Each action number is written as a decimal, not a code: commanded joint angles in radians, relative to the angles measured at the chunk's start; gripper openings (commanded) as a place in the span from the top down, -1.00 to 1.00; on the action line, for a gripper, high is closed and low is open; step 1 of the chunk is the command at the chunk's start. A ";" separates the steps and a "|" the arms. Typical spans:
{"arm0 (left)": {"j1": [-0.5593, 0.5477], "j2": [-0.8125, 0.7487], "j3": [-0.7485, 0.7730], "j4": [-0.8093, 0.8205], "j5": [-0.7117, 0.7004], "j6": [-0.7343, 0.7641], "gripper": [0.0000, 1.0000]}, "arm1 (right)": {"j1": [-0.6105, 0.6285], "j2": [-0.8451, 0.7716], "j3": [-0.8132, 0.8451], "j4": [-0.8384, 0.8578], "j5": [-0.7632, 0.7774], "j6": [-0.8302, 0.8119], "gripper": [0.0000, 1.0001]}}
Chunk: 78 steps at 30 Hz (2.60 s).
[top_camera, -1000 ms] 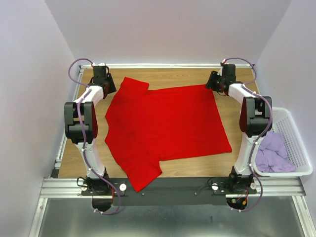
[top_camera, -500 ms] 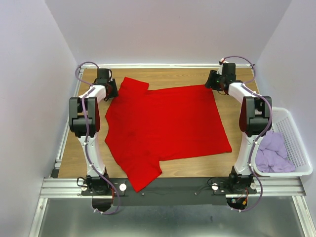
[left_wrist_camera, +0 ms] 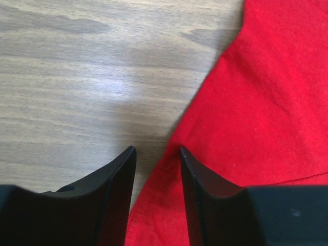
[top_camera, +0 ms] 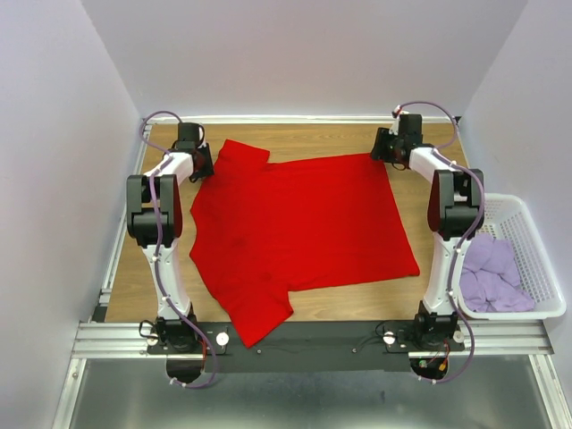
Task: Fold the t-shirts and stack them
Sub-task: Fold the tshirt
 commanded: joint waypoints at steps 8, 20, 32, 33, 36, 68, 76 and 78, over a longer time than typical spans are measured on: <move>-0.019 0.061 0.014 -0.088 0.039 0.015 0.76 | -0.007 0.132 0.127 -0.036 0.070 0.009 -0.28; -0.018 0.071 0.029 -0.083 0.029 0.018 1.00 | -0.007 0.201 0.184 -0.094 -0.006 0.024 -0.16; -0.018 0.074 0.035 -0.083 0.025 0.013 1.00 | -0.009 0.251 0.248 -0.200 -0.019 -0.010 0.12; -0.018 0.076 0.034 -0.080 0.026 0.015 1.00 | -0.009 0.251 0.250 -0.203 -0.016 -0.013 0.15; -0.018 0.076 0.035 -0.082 0.025 0.015 1.00 | -0.007 0.265 0.267 -0.223 -0.016 -0.030 0.19; -0.017 0.041 0.186 -0.099 0.127 0.108 1.00 | -0.013 0.212 0.416 -0.292 0.037 -0.048 0.99; -0.006 0.016 0.150 -0.080 0.123 0.128 1.00 | -0.026 0.156 0.387 -0.292 0.020 -0.034 0.99; -0.002 0.015 0.147 -0.077 0.129 0.125 1.00 | -0.026 0.141 0.383 -0.292 0.009 -0.025 0.99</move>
